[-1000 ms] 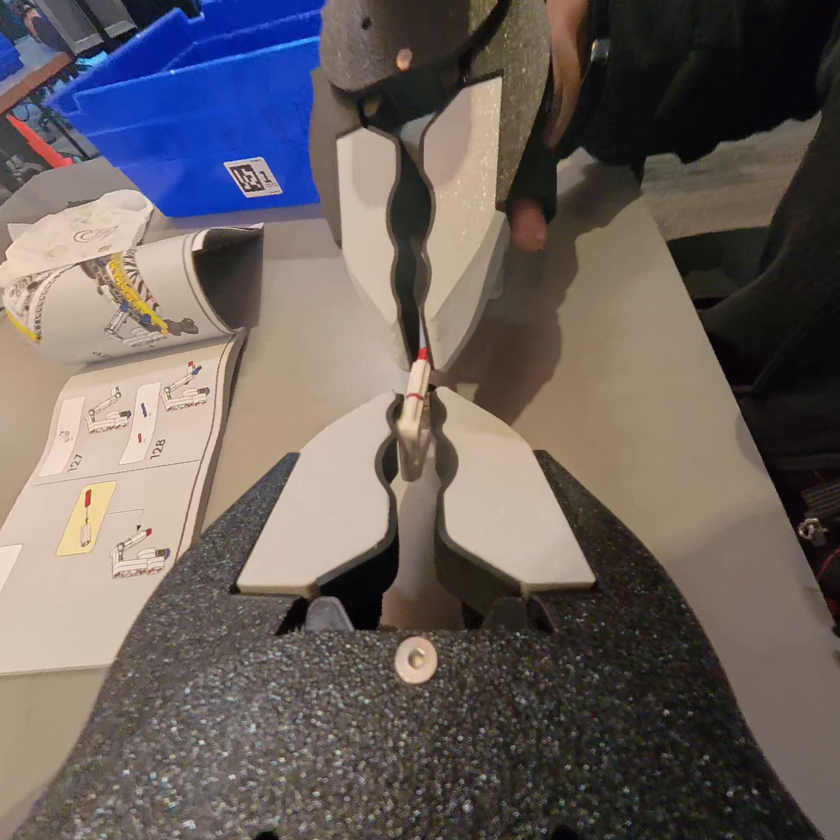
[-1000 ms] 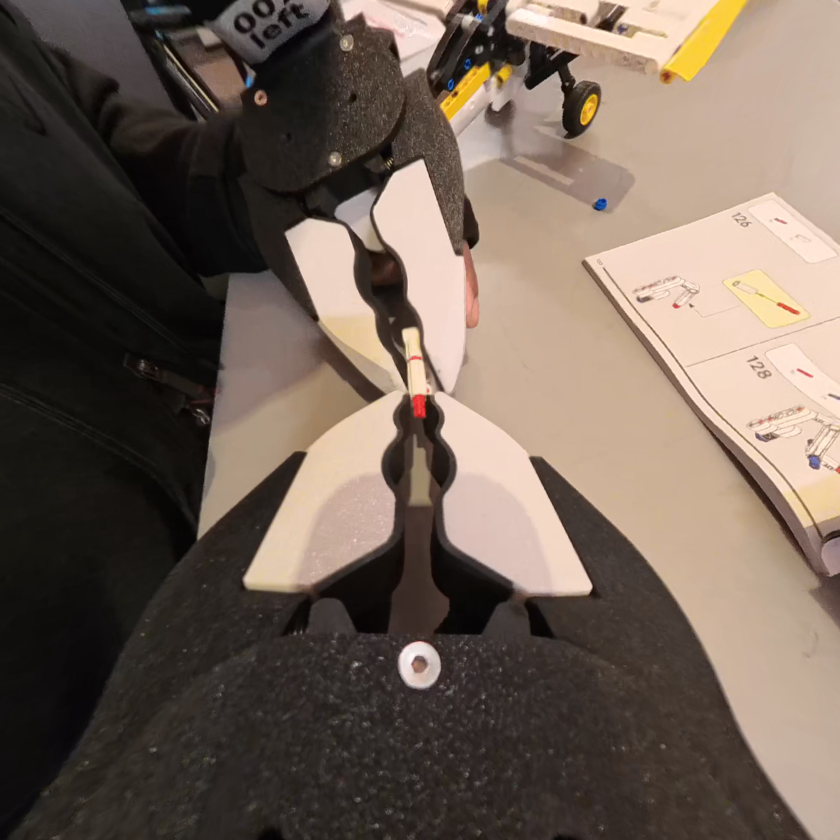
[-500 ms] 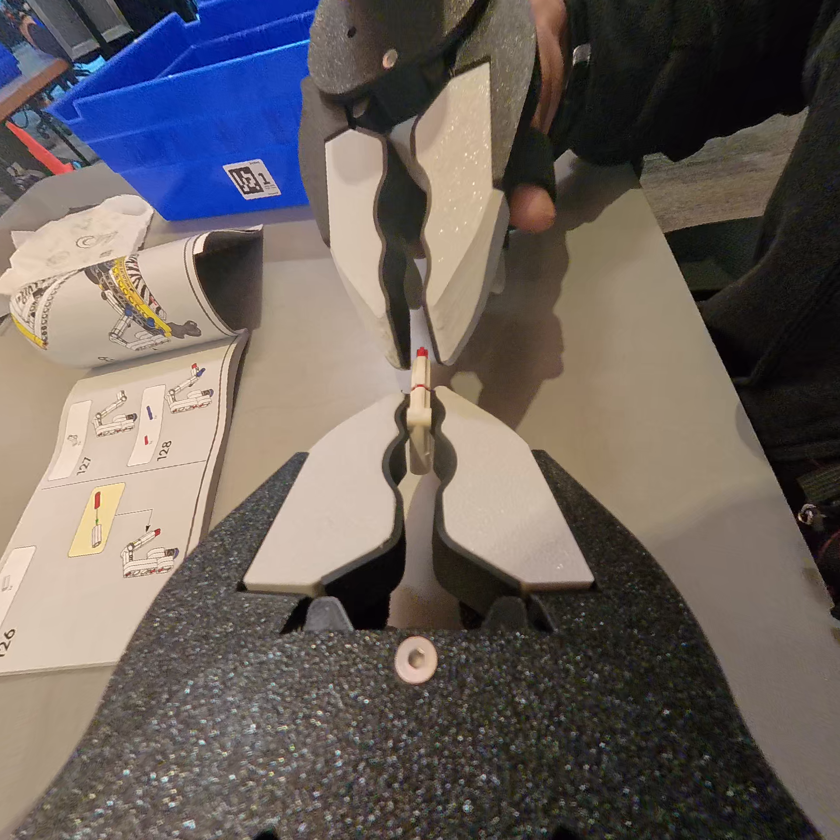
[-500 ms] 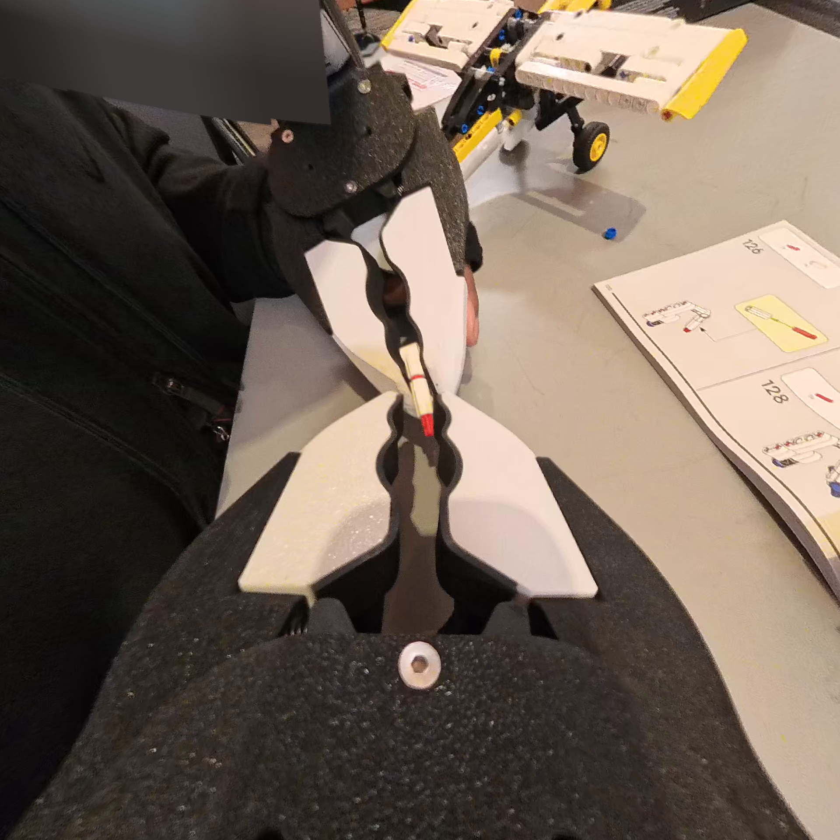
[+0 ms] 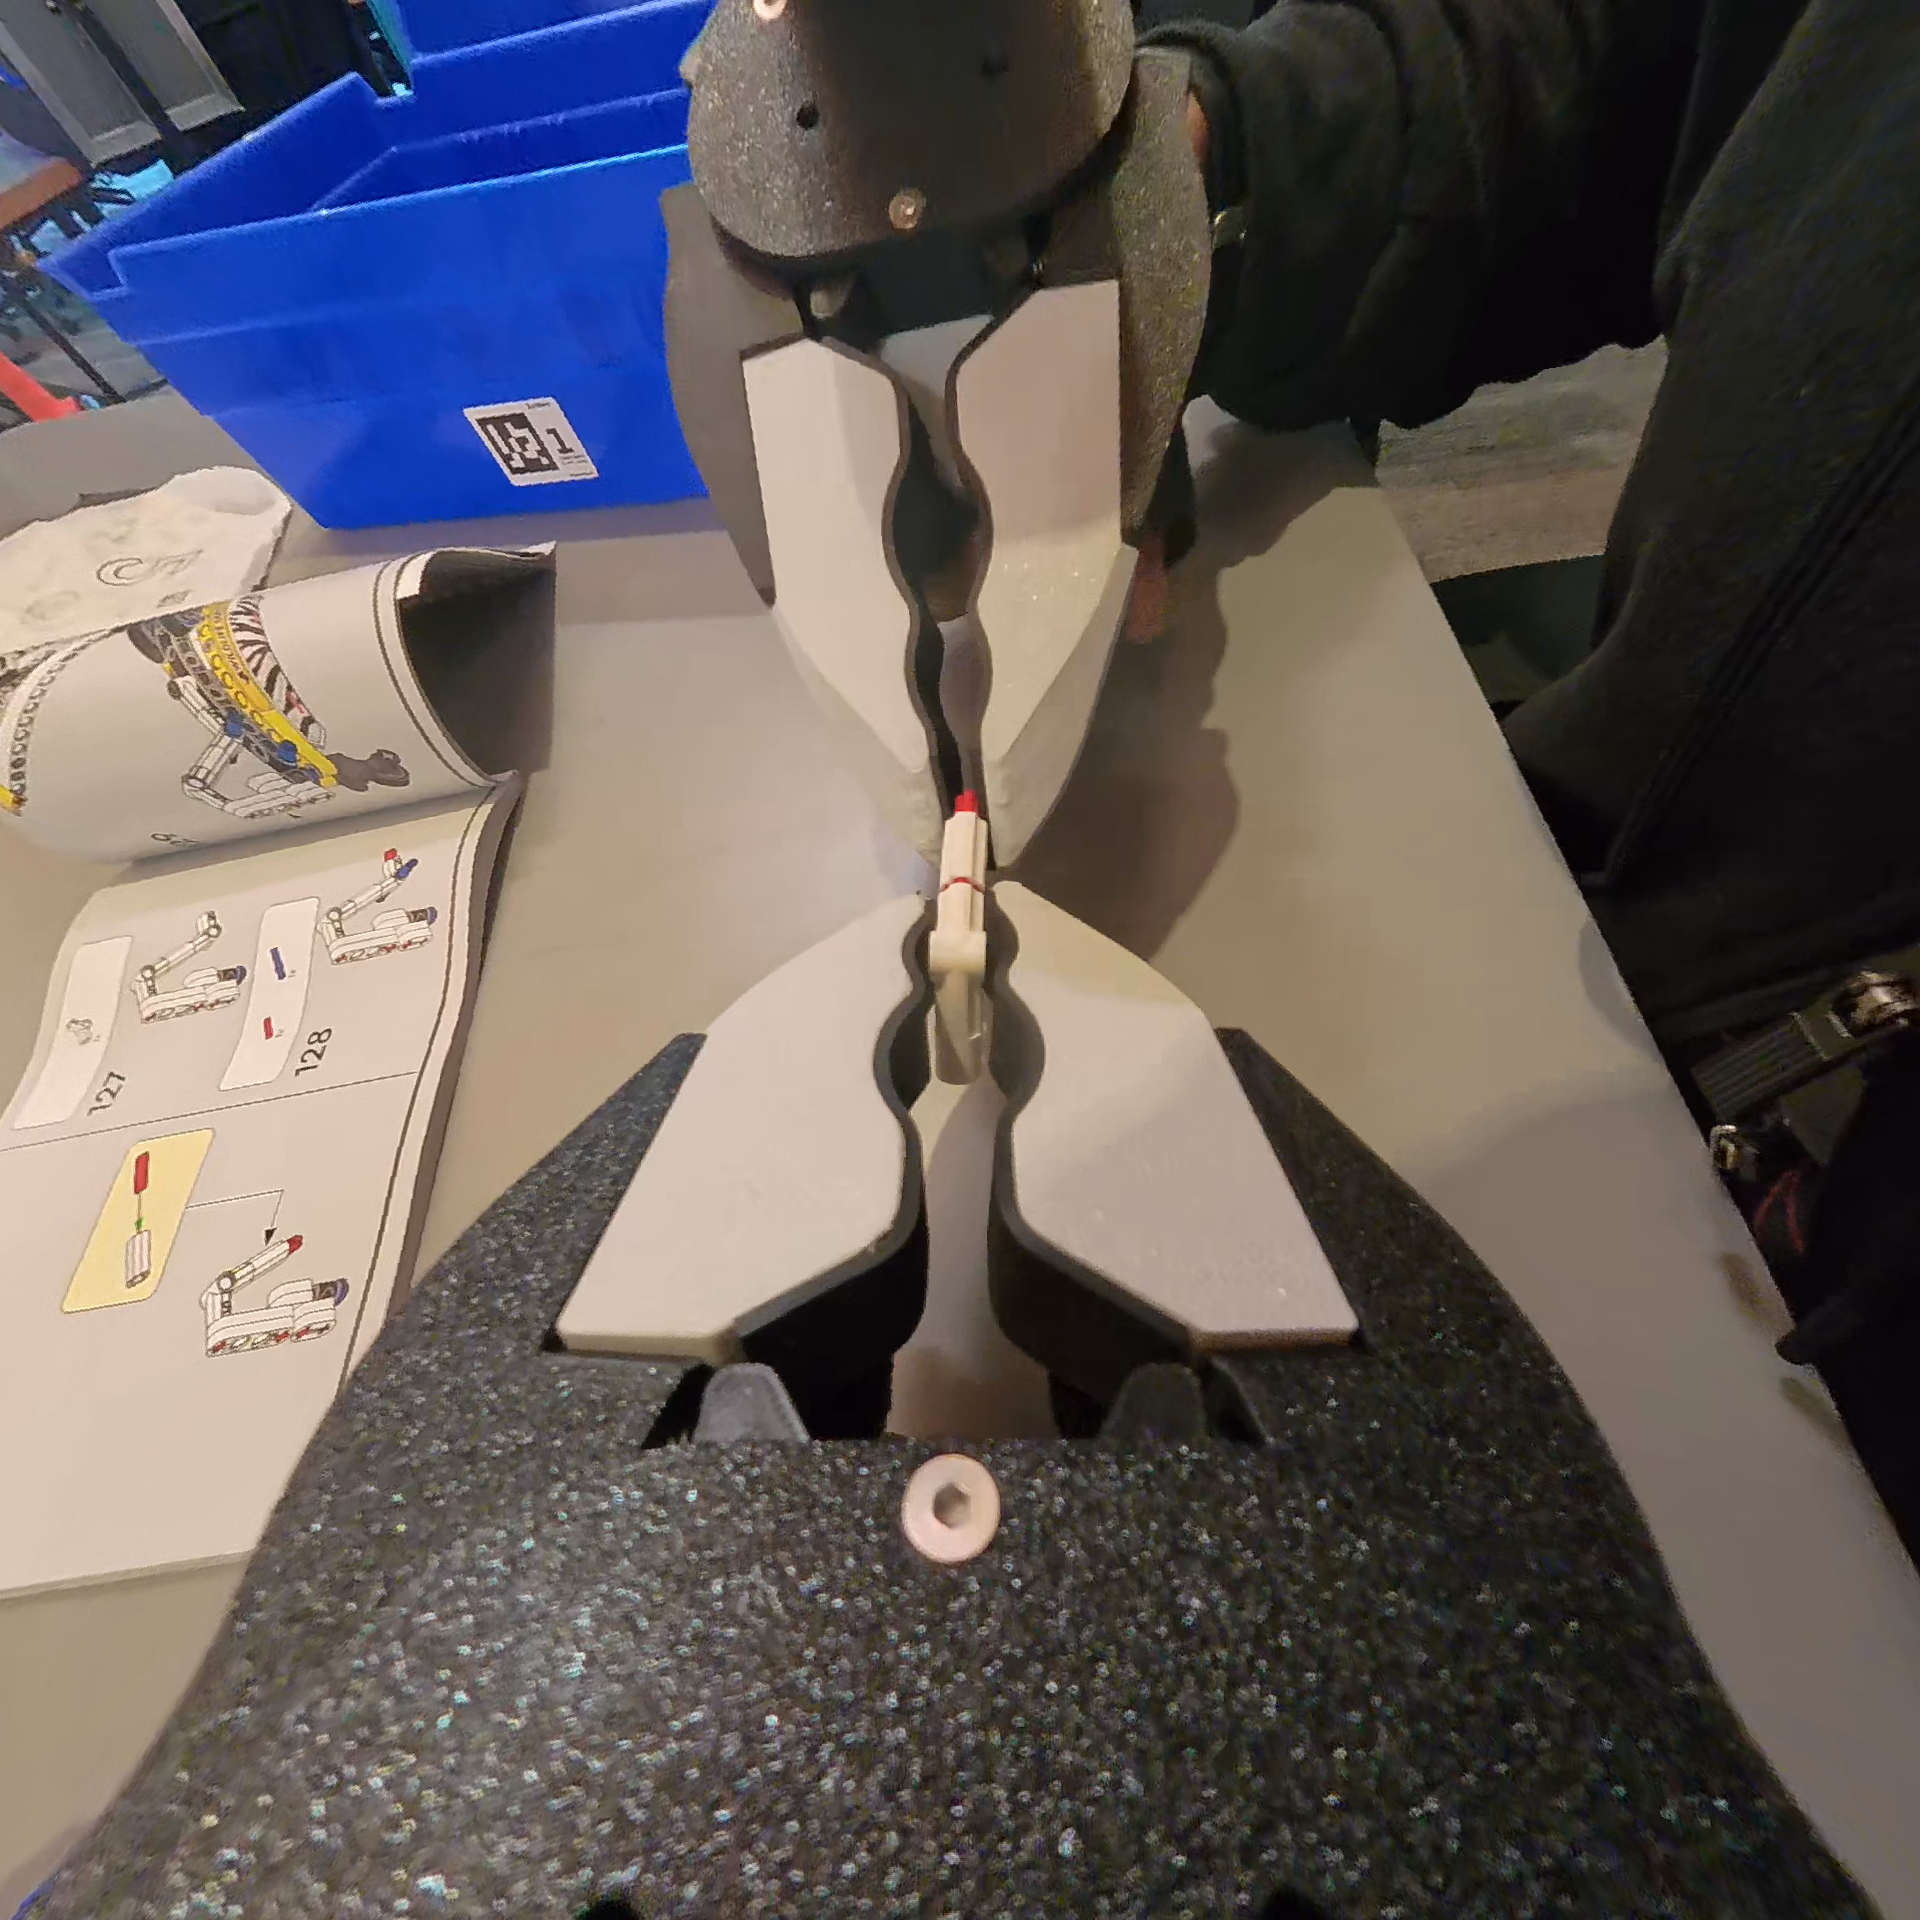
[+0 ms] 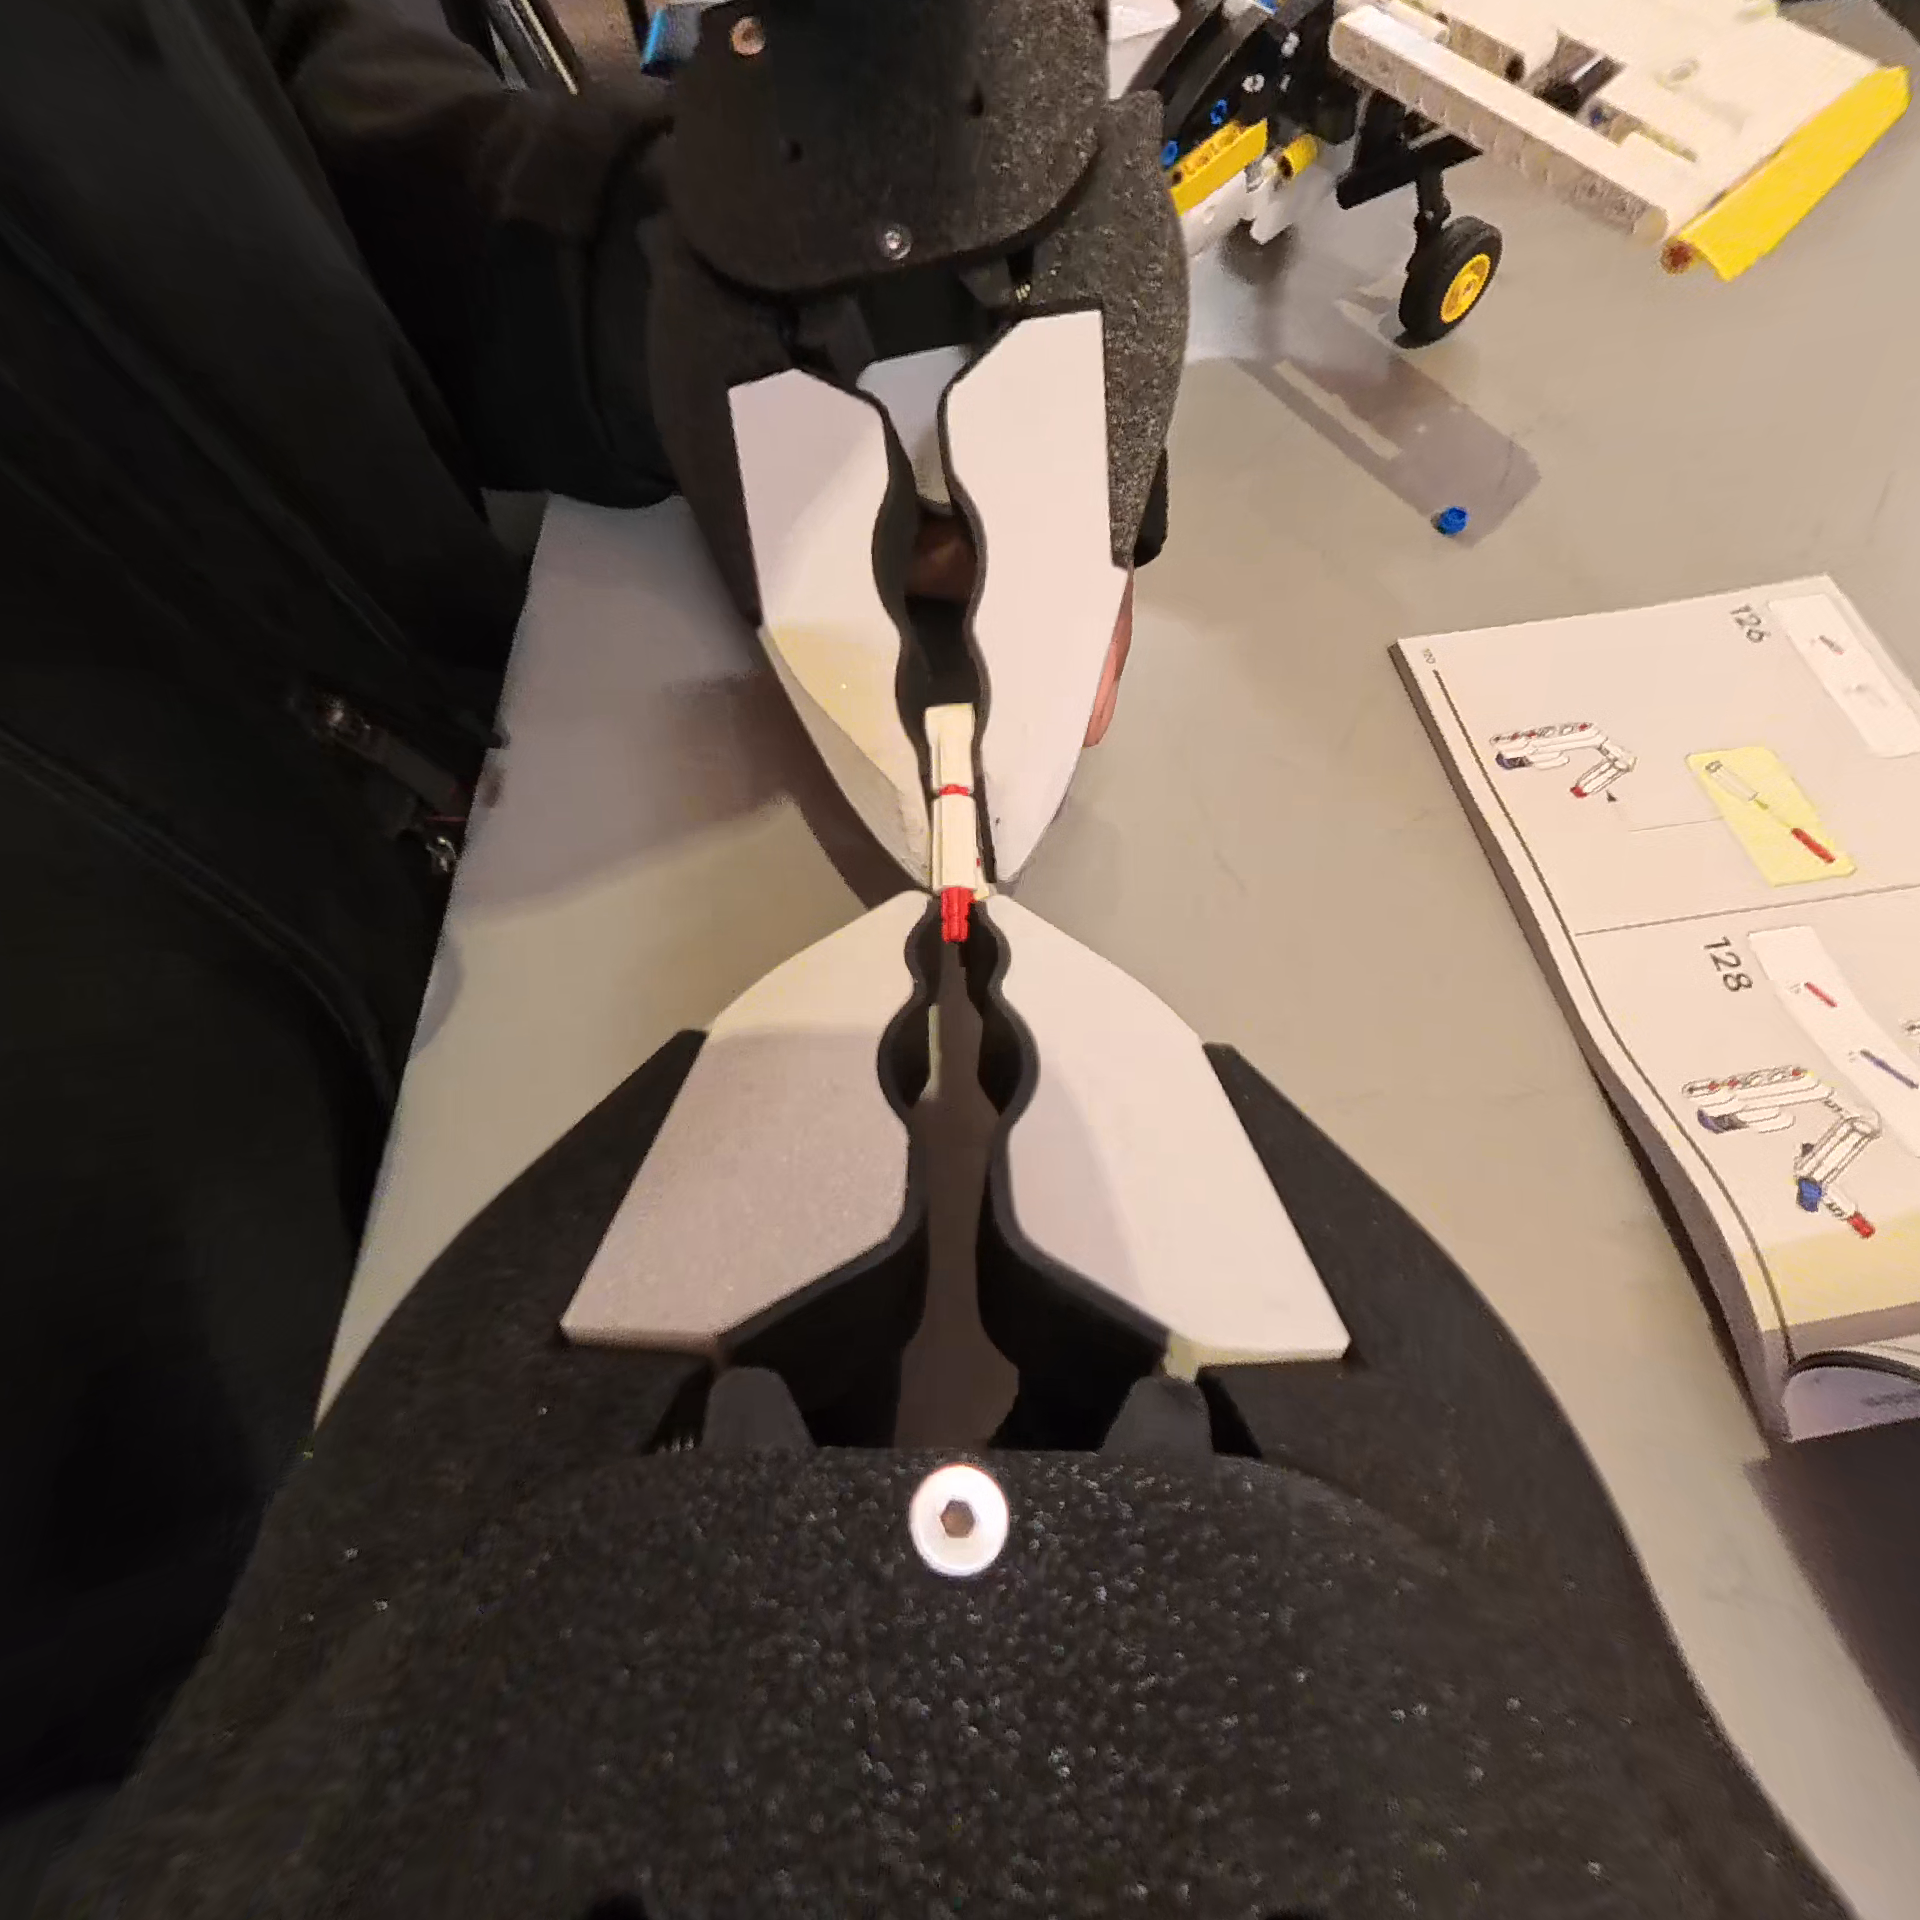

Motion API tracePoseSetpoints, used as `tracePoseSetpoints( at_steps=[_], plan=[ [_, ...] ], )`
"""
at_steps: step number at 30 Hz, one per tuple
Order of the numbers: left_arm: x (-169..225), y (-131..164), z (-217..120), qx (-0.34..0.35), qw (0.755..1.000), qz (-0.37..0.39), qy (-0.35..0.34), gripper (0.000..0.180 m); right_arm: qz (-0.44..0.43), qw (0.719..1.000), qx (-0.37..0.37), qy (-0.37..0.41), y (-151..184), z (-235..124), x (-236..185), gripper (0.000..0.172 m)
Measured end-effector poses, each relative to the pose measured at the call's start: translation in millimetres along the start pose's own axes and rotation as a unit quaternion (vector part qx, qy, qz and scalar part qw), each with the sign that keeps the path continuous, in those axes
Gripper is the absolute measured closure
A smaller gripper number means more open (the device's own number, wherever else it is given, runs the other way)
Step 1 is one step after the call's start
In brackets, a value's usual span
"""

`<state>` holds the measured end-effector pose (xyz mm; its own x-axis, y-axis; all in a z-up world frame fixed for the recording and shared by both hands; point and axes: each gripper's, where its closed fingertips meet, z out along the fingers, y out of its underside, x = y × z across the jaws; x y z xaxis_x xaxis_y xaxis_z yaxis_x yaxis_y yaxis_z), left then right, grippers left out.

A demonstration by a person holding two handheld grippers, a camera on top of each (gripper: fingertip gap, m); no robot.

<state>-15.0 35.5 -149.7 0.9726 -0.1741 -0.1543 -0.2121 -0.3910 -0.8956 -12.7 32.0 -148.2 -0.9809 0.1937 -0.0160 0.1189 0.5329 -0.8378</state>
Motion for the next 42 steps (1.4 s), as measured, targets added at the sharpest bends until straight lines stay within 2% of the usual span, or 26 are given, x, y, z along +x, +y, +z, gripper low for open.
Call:
tracePoseSetpoints(
  at_steps=[3, 5, 8, 10, 15, 19, 21, 23, 28, 31, 34, 37, 42],
  plan=[
    [3.8, 1.1, 1.4, -0.006, 1.0, 0.006, 0.006, 0.173, -0.026, 1.0, 0.002, 0.001, 3.8, -0.4, -2.4, 0.168],
    [0.4, 5.1, -0.9, -0.015, 1.0, 0.009, -0.009, 0.173, -0.032, 0.999, -0.012, 0.028, 16.2, -4.5, 6.0, 0.168],
    [-10.5, 6.2, -16.8, 0.007, 0.999, -0.027, -0.028, 0.173, 0.005, 0.999, 0.009, 0.052, 31.4, -21.9, 21.2, 0.168],
    [-8.2, 13.7, -7.6, -0.031, 0.999, -0.006, -0.026, 0.173, -0.003, 0.998, 0.0, 0.067, 30.6, -21.5, 25.7, 0.168],
    [-9.8, 14.0, -2.3, -0.039, 0.999, -0.01, -0.027, 0.173, 0.003, 0.998, -0.006, 0.066, 32.4, -15.0, 25.8, 0.168],
    [-5.6, 27.5, 7.6, -0.098, 0.995, 0.003, -0.015, 0.171, -0.002, 0.998, -0.014, 0.066, 32.6, -11.7, 25.3, 0.168],
    [-7.6, 27.6, 8.5, -0.102, 0.995, 0.003, -0.023, 0.171, -0.002, 0.998, -0.017, 0.067, 33.2, -11.3, 25.2, 0.168],
    [-13.8, 26.8, 6.3, -0.096, 0.995, -0.019, -0.035, 0.162, 0.0, 0.998, -0.016, 0.063, 31.4, -10.3, 23.0, 0.168],
    [-17.0, 10.0, 0.2, -0.052, 0.997, -0.047, -0.032, 0.157, -0.037, 0.996, -0.023, 0.081, 23.0, -5.5, 22.9, 0.168],
    [-16.2, -4.6, 1.0, -0.013, 0.996, -0.086, -0.015, 0.158, -0.069, 0.993, -0.013, 0.092, 12.6, -3.2, 21.8, 0.168],
    [-14.1, -10.1, 3.4, -0.002, 0.994, -0.109, 0.0, 0.163, -0.111, 0.988, -0.011, 0.11, 5.8, -1.2, 21.3, 0.168],
    [-14.2, -4.4, 5.1, -0.027, 0.995, -0.101, -0.006, 0.167, -0.138, 0.982, -0.025, 0.123, 6.0, 1.1, 21.8, 0.168],
    [-17.2, 8.6, 9.0, -0.107, 0.993, -0.034, -0.048, 0.17, -0.168, 0.972, -0.079, 0.146, 13.0, 7.1, 28.7, 0.168]
  ],
)
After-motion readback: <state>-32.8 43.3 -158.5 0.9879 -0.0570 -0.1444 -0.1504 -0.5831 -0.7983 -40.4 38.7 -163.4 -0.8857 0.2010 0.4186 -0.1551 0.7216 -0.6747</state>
